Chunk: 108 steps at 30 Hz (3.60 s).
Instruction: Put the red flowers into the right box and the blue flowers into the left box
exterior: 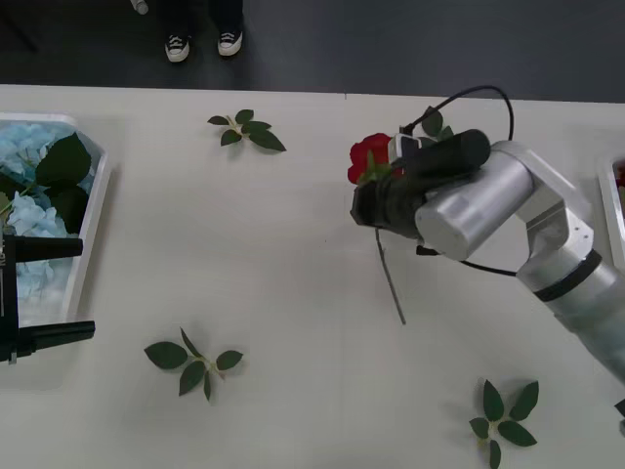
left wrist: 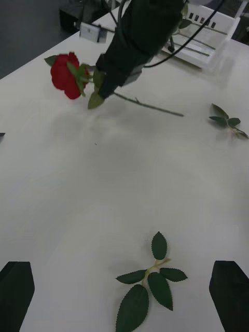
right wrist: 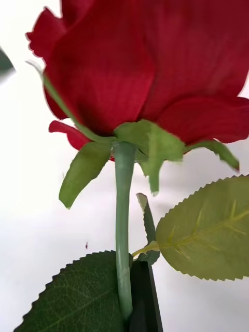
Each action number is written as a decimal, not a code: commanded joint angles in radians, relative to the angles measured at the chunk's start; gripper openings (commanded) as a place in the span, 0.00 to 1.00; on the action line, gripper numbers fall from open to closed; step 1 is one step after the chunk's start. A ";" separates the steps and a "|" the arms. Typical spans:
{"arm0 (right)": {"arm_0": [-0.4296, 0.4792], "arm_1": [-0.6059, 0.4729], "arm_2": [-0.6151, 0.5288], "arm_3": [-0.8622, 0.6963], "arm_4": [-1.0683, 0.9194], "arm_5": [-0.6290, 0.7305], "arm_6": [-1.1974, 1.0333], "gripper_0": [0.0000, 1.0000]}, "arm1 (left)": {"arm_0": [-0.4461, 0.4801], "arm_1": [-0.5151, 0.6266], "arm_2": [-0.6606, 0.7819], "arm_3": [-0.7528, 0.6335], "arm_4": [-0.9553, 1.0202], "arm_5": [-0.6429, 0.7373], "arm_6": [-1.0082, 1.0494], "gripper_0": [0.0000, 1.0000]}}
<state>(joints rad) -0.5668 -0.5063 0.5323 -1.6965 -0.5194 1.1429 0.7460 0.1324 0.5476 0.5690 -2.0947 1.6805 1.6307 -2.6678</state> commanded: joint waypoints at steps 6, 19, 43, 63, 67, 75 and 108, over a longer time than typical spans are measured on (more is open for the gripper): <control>0.062 -0.267 -0.169 -0.308 -0.156 0.028 0.035 0.00 | -0.016 0.000 0.009 -0.025 0.001 -0.009 -0.037 1.00; 0.406 -0.431 -0.670 -0.426 -0.327 -0.095 0.461 0.00 | -0.016 0.000 0.009 -0.025 0.001 -0.009 -0.037 1.00; 0.936 -0.488 -1.012 -0.236 -0.217 -0.210 0.859 0.00 | -0.016 0.000 0.009 -0.025 0.001 -0.009 -0.037 1.00; 0.571 -0.334 -0.851 0.130 0.371 -0.265 0.632 0.00 | -0.016 0.000 0.009 -0.025 0.001 -0.009 -0.037 1.00; 0.527 -0.330 -0.841 0.206 0.392 -0.278 0.639 0.00 | -0.016 0.000 0.009 -0.025 0.001 -0.009 -0.037 1.00; 0.504 -0.331 -0.824 0.271 0.426 -0.371 0.653 1.00 | -0.016 0.000 0.009 -0.025 0.001 -0.009 -0.037 1.00; 0.420 -0.420 -0.920 -0.147 -0.481 0.270 0.699 1.00 | -0.016 0.000 0.009 -0.025 0.001 -0.009 -0.037 1.00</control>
<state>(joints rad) -0.1010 -0.8976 -0.4594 -1.8070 -0.9792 1.3963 1.4167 0.1324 0.5474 0.5690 -2.0952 1.6805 1.6304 -2.6678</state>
